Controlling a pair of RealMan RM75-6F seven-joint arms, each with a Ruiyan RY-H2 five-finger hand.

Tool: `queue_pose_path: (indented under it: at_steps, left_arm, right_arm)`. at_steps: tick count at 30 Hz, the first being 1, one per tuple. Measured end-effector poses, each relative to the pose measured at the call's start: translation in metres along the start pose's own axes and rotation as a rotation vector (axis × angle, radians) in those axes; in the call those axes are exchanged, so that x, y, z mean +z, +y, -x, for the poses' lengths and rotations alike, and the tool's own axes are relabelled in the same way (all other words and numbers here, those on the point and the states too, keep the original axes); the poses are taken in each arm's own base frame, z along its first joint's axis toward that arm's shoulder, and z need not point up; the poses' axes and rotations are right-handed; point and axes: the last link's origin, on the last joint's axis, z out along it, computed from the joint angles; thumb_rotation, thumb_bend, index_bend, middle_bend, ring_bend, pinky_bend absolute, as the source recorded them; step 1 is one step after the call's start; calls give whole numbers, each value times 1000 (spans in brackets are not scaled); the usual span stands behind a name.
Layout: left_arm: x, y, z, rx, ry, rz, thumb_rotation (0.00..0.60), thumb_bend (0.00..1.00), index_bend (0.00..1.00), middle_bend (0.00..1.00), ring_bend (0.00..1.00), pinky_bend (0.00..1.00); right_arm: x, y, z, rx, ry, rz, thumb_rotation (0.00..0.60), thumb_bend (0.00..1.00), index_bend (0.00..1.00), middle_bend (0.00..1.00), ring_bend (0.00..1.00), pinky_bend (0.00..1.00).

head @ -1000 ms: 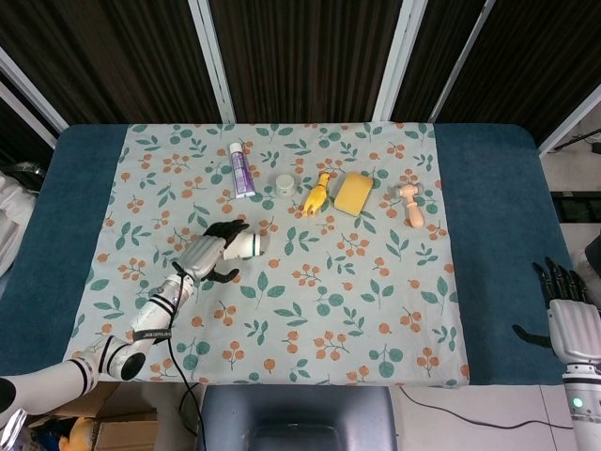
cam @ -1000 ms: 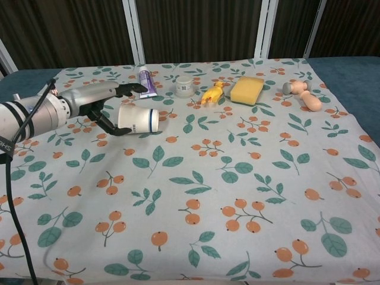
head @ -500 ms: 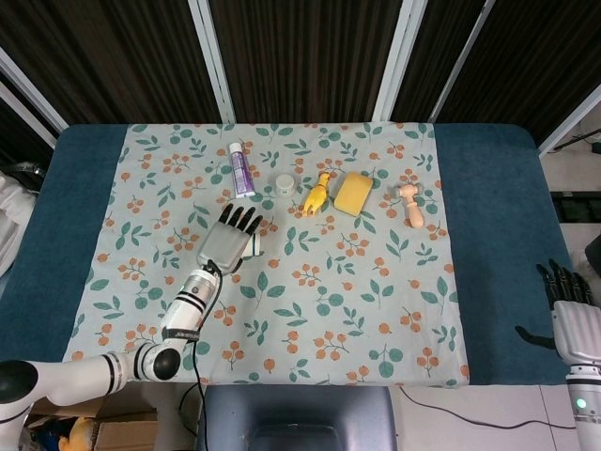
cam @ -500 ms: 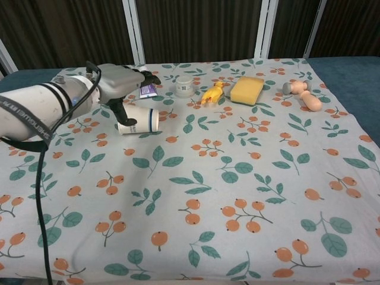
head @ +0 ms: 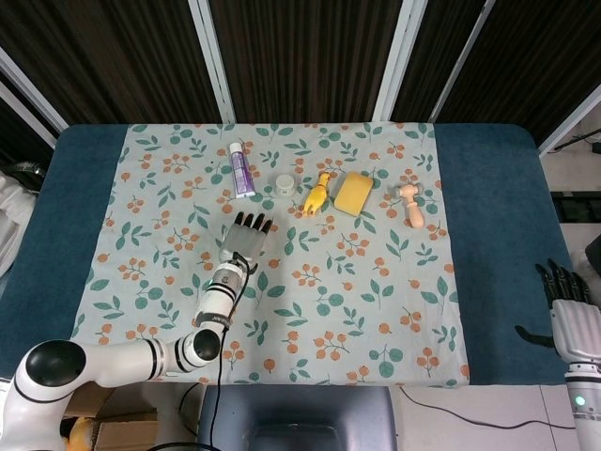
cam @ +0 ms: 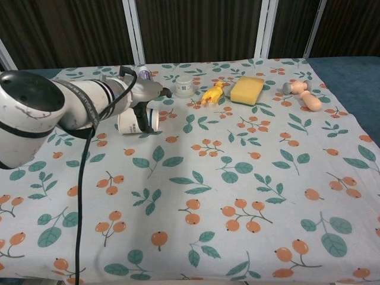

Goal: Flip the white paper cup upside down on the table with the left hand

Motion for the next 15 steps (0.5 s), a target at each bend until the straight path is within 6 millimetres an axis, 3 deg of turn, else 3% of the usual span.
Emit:
queue_pose_path:
  at_steps: [5, 15]
  left_arm:
    - [9, -1, 4, 43, 15, -22, 600, 302, 50, 83, 0, 0]
    - [13, 3, 12, 151, 56, -34, 600, 349, 307, 301, 0, 0]
  right_arm:
    - [0, 1, -3, -2, 4, 5, 600, 7, 0, 0, 0, 0]
    - [0, 2, -1, -3, -11, 13, 600, 7, 0, 0, 0, 0]
